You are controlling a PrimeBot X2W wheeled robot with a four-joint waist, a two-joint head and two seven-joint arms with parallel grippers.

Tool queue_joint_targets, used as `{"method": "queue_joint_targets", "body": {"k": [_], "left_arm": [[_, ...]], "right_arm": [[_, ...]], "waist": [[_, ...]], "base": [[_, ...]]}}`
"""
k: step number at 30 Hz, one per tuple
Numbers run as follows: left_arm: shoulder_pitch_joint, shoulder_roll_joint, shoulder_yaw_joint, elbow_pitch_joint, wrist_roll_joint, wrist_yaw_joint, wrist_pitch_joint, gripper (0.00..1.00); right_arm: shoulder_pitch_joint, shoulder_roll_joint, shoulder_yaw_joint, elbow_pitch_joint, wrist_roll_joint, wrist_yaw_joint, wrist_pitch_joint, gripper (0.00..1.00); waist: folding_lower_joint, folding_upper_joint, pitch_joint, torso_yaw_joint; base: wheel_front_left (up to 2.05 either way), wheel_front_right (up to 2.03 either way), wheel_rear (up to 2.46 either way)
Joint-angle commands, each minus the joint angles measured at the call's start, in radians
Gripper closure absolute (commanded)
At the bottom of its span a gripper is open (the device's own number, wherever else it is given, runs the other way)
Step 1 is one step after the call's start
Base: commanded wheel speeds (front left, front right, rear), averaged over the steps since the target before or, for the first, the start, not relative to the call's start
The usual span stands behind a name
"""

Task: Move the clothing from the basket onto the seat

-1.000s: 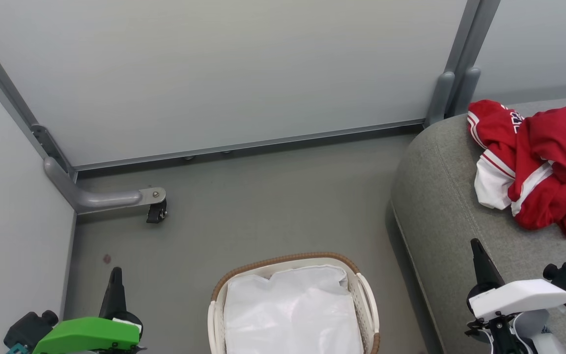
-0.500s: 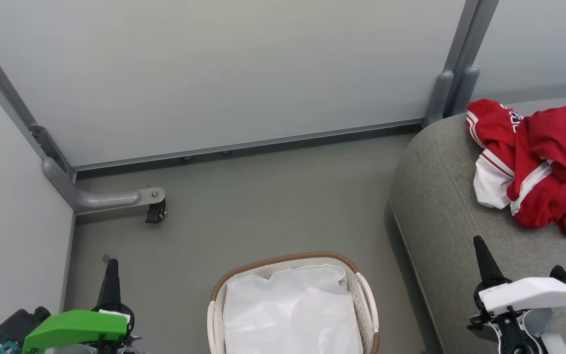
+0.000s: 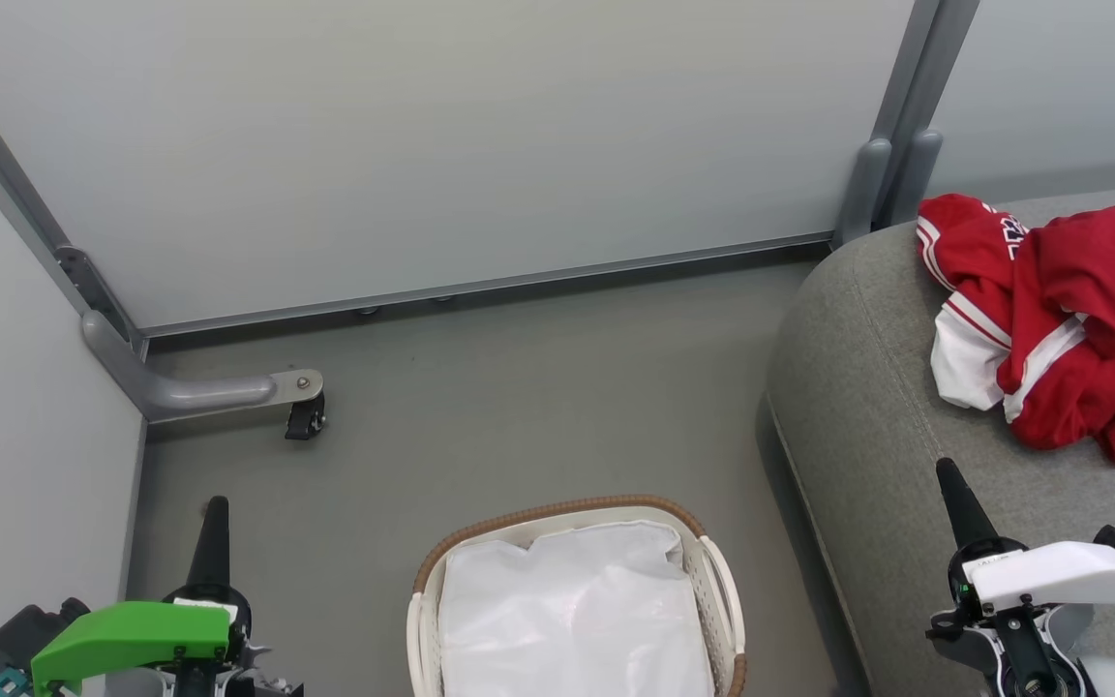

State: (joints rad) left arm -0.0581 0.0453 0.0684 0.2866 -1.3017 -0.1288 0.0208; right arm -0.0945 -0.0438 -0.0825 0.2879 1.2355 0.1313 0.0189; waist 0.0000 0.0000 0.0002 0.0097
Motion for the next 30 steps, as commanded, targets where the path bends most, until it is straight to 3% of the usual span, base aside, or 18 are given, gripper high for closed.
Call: {"method": "queue_joint_targets", "body": {"k": [1, 30], "left_arm": [[-0.026, 0.006, 0.007, -0.013, -0.02, -0.002, 0.005, 1.0], [-0.05, 0.007, 0.036, -0.034, -0.221, -0.003, 0.068, 1.0]], "right_arm": [[-0.018, -0.006, -0.005, -0.012, 0.026, 0.0, 0.008, 1.0], [-0.017, -0.008, -0.024, -0.035, 0.266, 0.0, 0.07, 1.0]], "waist": [[0.0, 0.0, 0.0, 0.0], [0.0, 0.0, 0.002, -0.006]], "base": [[0.0, 0.0, 0.0], [0.0, 0.0, 0.0]]}}
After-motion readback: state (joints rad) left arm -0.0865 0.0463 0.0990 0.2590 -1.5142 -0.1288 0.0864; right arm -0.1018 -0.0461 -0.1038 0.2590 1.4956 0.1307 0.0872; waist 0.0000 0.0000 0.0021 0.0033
